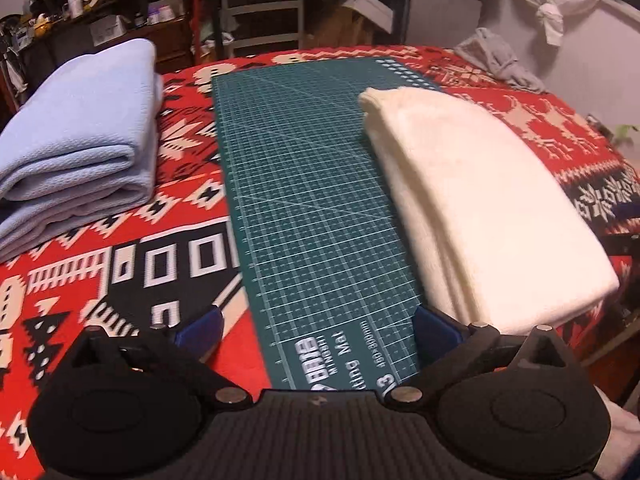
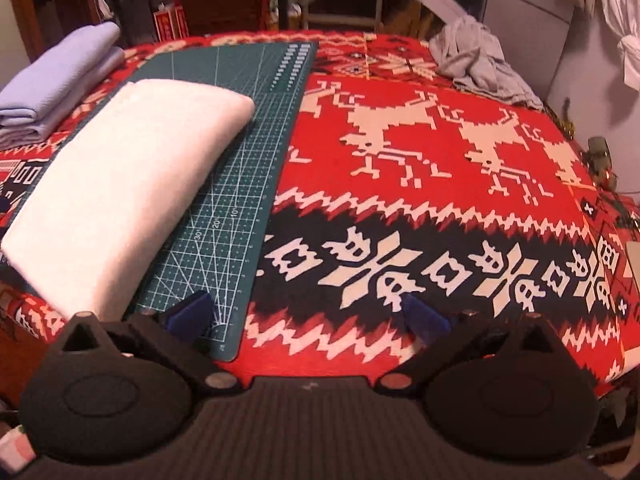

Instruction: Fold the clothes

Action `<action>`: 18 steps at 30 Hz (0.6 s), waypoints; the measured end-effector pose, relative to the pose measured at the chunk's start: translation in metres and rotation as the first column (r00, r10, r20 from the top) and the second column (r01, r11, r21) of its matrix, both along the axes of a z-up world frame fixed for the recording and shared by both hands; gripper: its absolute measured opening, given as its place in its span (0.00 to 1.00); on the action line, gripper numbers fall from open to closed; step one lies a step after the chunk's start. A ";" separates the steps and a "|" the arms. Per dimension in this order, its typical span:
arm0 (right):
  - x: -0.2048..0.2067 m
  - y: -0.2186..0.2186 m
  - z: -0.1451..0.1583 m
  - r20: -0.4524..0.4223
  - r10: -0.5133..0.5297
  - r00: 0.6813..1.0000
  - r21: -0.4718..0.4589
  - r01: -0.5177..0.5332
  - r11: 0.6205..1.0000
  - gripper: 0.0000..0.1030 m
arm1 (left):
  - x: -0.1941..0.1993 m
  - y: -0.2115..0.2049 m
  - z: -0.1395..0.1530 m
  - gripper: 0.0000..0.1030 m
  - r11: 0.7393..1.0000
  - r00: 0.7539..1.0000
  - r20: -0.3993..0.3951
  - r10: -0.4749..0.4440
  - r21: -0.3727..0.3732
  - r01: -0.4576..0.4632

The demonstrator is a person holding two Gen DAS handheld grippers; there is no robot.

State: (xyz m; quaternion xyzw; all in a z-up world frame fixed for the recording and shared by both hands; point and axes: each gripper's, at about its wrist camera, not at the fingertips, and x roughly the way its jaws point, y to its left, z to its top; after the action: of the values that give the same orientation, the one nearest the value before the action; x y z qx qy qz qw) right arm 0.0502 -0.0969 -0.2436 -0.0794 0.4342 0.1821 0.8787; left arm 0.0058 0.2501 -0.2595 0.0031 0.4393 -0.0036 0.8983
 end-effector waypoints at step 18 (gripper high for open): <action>-0.020 -0.012 0.040 -0.139 -0.063 0.988 0.400 0.114 0.909 0.64 | -0.010 0.038 0.032 0.74 0.844 0.999 0.017 0.028 -0.535 -0.014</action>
State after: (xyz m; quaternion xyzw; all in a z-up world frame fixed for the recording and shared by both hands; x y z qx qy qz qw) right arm 0.0300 -0.1094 -0.2033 0.1363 0.4434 0.2328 0.8548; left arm -0.0041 0.2881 -0.2271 -0.2521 0.4099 -0.1161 0.8689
